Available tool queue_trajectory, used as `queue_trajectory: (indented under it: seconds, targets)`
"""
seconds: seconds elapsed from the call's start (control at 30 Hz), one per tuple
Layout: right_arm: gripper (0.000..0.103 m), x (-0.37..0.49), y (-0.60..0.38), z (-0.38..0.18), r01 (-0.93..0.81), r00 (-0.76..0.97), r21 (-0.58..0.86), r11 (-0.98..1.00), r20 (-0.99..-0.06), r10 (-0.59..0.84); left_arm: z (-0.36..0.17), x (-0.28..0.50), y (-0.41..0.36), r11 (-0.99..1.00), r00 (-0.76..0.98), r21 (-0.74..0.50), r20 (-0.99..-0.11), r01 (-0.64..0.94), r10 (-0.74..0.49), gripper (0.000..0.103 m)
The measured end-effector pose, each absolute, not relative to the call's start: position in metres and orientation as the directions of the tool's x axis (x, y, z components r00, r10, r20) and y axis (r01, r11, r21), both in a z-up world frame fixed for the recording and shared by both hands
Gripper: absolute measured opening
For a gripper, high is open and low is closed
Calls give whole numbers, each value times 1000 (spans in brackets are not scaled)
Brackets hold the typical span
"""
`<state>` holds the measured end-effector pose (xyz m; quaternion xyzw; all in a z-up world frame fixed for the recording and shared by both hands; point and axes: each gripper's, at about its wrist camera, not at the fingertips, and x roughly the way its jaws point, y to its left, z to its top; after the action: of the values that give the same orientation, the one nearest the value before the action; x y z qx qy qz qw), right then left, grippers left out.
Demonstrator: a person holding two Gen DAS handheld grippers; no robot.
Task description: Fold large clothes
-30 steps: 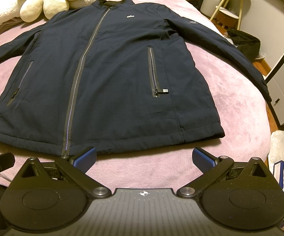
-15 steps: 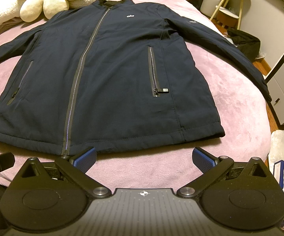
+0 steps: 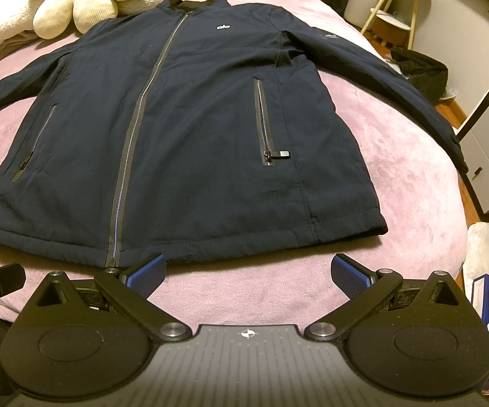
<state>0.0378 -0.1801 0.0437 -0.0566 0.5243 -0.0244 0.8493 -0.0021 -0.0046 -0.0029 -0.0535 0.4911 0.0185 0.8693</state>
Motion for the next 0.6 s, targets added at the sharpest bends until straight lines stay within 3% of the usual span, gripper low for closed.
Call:
queue_trajectory:
  seconds: [0.6]
  targets:
    - [103, 38, -183, 40, -15, 443, -116, 993, -891, -98, -4, -3, -4, 993, 515, -83, -857, -87, -26, 103]
